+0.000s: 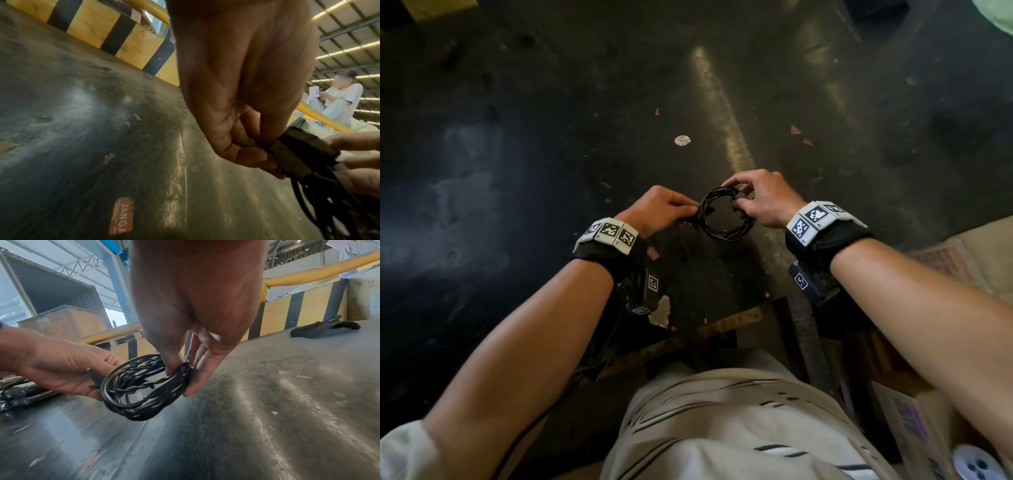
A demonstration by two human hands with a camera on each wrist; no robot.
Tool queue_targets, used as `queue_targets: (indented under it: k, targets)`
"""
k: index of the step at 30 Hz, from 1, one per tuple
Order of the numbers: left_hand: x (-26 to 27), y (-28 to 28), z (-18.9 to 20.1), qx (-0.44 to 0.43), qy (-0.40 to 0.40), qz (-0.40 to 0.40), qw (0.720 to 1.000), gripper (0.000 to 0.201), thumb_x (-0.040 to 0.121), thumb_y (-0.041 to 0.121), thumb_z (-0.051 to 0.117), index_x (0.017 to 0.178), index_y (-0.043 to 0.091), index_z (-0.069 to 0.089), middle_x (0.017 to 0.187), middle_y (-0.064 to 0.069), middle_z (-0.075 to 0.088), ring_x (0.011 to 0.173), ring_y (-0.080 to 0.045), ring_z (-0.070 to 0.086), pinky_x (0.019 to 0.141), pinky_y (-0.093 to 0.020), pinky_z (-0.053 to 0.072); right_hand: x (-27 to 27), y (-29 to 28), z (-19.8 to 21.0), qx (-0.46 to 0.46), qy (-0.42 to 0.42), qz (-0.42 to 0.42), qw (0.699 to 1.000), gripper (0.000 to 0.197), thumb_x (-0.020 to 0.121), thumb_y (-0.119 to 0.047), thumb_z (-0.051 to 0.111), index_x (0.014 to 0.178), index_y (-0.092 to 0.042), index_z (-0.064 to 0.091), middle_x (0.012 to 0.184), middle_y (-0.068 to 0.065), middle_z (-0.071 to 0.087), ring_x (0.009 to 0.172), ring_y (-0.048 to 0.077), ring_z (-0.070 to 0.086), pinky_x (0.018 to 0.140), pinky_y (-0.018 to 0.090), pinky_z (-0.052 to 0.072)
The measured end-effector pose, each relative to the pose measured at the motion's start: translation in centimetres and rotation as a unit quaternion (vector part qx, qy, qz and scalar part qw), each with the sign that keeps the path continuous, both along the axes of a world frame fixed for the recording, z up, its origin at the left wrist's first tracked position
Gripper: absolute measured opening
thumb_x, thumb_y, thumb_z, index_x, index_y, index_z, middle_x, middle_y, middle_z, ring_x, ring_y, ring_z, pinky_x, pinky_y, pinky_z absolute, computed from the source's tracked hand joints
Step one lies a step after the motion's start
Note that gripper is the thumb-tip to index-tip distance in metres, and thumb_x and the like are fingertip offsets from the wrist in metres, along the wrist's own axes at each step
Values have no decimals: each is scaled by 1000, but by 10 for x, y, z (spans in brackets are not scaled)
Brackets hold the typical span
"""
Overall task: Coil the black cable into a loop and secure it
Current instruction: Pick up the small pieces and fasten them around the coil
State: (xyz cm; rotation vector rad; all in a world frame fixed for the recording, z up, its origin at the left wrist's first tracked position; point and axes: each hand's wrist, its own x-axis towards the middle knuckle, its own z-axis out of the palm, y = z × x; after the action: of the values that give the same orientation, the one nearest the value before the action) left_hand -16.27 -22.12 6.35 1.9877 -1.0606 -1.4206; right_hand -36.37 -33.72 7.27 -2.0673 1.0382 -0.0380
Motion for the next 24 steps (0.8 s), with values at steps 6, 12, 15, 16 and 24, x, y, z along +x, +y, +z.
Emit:
queue_targets:
  k: [6,12,15,16,24]
  targets:
    - [1,2,0,47,141,93,984,28,101,5,50,120,12,70,121,-11,72,112,-23,69,86,-30,59,3,7,-5,-9,9,-14,1000,38,89,-10,68,123,-26,71,103,8,75,90,24,74,87,42,61]
    - [13,14,-6,65,209,65,974,48,89,2,66,136,11,61,127,-12,70,113,-22,67,90,-30,56,5,11,-10,-21,19,-27,999,37,89,-13,67,123,-27,72,110,7,76,102,25,71,94,40,58]
    - [11,17,-8,59,199,80,975,46,87,7,70,133,11,63,119,-8,74,111,-20,68,90,-29,57,7,13,-12,-24,20,-26,999,37,90,-12,66,124,-28,71,115,5,75,106,24,70,94,35,57]
    - [10,17,-8,59,189,80,977,45,87,9,71,131,12,64,117,-6,74,111,-20,68,91,-30,56,7,14,-12,-26,21,-25,999,37,91,-12,66,124,-28,71,116,4,74,106,23,70,92,32,56]
    - [-4,16,-14,74,77,75,991,39,89,37,73,127,27,68,108,1,73,91,-14,63,65,-26,55,15,18,-25,-9,21,-37,999,35,87,-14,70,119,-30,72,109,2,75,101,22,72,94,37,59]
